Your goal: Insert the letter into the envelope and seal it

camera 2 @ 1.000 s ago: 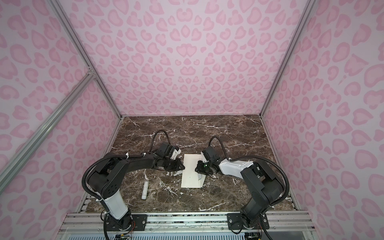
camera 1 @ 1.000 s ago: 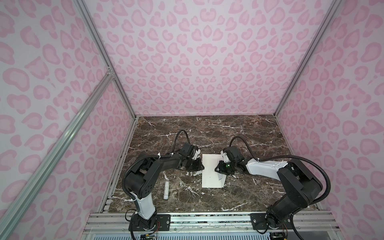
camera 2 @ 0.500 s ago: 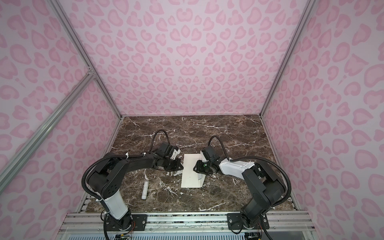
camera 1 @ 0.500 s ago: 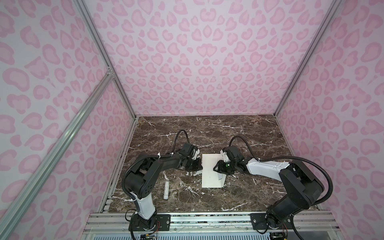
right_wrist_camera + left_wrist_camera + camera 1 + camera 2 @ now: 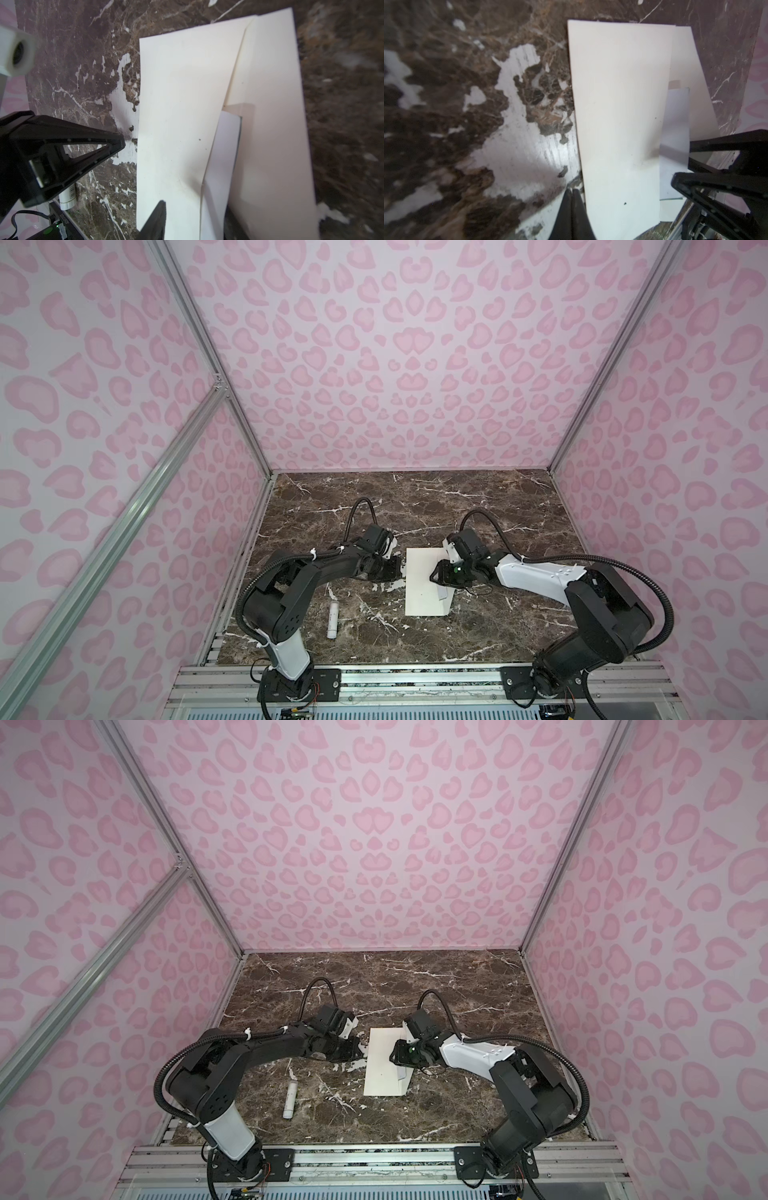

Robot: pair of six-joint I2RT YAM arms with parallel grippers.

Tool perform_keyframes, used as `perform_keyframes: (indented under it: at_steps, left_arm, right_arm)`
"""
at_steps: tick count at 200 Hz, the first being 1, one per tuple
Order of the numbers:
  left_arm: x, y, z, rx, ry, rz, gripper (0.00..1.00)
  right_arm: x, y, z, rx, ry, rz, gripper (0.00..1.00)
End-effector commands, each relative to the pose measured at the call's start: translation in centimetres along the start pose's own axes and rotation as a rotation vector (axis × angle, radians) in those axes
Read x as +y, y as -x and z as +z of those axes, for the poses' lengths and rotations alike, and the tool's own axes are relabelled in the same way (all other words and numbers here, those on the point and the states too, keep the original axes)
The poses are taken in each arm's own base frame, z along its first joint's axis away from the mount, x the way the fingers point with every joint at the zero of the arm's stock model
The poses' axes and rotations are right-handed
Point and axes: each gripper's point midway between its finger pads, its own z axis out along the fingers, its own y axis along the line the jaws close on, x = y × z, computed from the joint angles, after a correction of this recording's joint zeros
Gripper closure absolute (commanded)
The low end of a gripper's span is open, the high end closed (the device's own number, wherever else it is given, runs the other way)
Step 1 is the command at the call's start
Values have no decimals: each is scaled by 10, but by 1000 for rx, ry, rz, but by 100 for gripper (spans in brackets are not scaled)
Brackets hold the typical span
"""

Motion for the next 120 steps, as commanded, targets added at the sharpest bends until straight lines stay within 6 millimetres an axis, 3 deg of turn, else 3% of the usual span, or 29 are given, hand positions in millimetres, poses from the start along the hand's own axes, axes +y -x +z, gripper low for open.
perform_keyframes:
  at_steps: [1,51,86,120]
  left_arm:
    - [5,-5,3,13,12,0,94]
    - [-5,0,-2,2,-15,9,91]
    - [-35,8,-7,-18,-111,40,88]
    - [-57,12,5,-6,-167,57,87]
  right_arm:
    - [-9,0,-4,-3,-42,-1,55]
    - [-20,-2,-10,12,-101,-3,46]
    - [-21,-2,-7,18,-98,3,46]
    - [-16,-1,-5,16,-74,5,46]
